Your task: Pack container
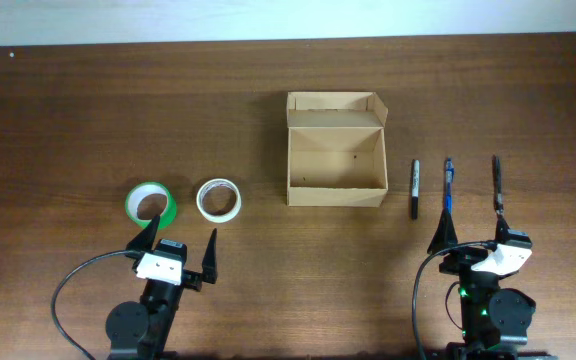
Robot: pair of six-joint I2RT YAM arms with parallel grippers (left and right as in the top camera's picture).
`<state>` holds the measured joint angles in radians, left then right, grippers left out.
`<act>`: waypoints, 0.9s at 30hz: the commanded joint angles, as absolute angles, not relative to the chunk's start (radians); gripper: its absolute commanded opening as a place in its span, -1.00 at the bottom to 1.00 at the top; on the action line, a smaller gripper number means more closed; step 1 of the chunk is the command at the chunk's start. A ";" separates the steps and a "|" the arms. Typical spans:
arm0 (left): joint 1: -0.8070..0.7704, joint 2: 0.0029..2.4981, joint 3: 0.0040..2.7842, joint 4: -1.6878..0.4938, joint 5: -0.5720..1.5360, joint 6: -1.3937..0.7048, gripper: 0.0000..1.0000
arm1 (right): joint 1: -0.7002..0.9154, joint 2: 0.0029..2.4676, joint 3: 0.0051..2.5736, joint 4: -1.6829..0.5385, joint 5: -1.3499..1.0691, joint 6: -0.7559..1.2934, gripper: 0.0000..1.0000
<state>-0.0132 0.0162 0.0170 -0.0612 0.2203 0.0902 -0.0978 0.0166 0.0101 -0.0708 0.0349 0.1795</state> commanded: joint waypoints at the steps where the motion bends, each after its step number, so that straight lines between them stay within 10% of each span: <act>1: -0.007 0.006 0.008 -0.060 0.210 0.107 0.99 | -0.104 0.010 0.006 -0.079 0.033 0.172 0.98; 27: -0.007 0.006 0.008 -0.057 0.197 0.107 0.99 | -0.105 0.010 0.006 -0.078 0.041 0.172 0.98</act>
<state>-0.0135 0.0166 0.0170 -0.0608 0.2180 0.0902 -0.0978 0.0166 0.0101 -0.0708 0.0353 0.1795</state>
